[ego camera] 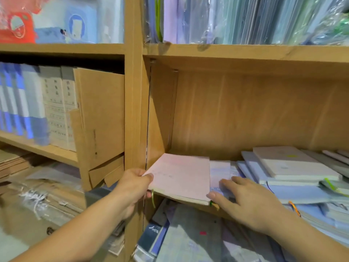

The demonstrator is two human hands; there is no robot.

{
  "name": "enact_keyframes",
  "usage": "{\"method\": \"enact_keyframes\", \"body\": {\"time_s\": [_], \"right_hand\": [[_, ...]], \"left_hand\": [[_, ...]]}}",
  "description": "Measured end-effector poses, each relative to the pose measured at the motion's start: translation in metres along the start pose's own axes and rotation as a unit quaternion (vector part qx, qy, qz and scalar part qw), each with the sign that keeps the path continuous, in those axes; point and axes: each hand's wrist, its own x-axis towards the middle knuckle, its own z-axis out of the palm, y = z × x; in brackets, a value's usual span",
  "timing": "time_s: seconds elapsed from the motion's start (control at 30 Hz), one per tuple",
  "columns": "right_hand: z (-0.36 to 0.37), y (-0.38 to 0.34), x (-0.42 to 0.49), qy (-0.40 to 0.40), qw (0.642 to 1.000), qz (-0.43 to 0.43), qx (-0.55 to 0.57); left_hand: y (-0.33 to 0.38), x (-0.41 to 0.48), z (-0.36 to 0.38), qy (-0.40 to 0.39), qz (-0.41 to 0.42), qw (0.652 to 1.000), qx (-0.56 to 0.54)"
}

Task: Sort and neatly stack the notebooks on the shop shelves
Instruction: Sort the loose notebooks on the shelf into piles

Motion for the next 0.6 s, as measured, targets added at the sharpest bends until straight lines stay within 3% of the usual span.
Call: {"method": "enact_keyframes", "body": {"time_s": [0.07,0.1,0.13,0.17,0.2,0.23,0.27,0.37,0.43,0.6], "right_hand": [[0.000,0.007,-0.002,-0.016,0.999,-0.039,0.014],[-0.001,0.010,-0.002,-0.032,0.998,-0.056,0.012],[-0.001,0.011,0.000,-0.045,0.997,-0.068,0.005],[-0.001,0.011,0.002,-0.050,0.996,-0.077,-0.003],[0.001,0.011,0.006,-0.046,0.996,-0.079,-0.006],[0.002,0.010,0.008,-0.039,0.996,-0.076,-0.008],[0.003,0.009,0.011,-0.030,0.997,-0.073,-0.004],[0.004,0.007,0.011,-0.001,0.997,-0.076,-0.015],[0.002,0.007,0.006,0.027,0.995,-0.090,-0.044],[-0.025,0.016,-0.001,0.076,0.992,-0.099,-0.019]], "left_hand": [[0.004,0.004,0.006,0.024,0.027,0.999,-0.013],[0.008,0.006,0.009,0.022,0.045,0.999,0.019],[0.010,0.008,0.010,0.008,0.080,0.989,0.122],[0.012,0.009,0.009,0.007,0.136,0.941,0.310],[0.013,0.008,0.009,0.044,0.210,0.849,0.482],[0.012,0.004,0.009,0.073,0.303,0.760,0.571],[0.011,-0.004,0.010,0.053,0.378,0.719,0.581],[0.001,-0.023,0.023,-0.141,0.421,0.745,0.497],[-0.008,-0.025,0.029,-0.141,0.414,0.729,0.527],[-0.020,-0.012,0.017,-0.099,0.385,0.787,0.472]]}}
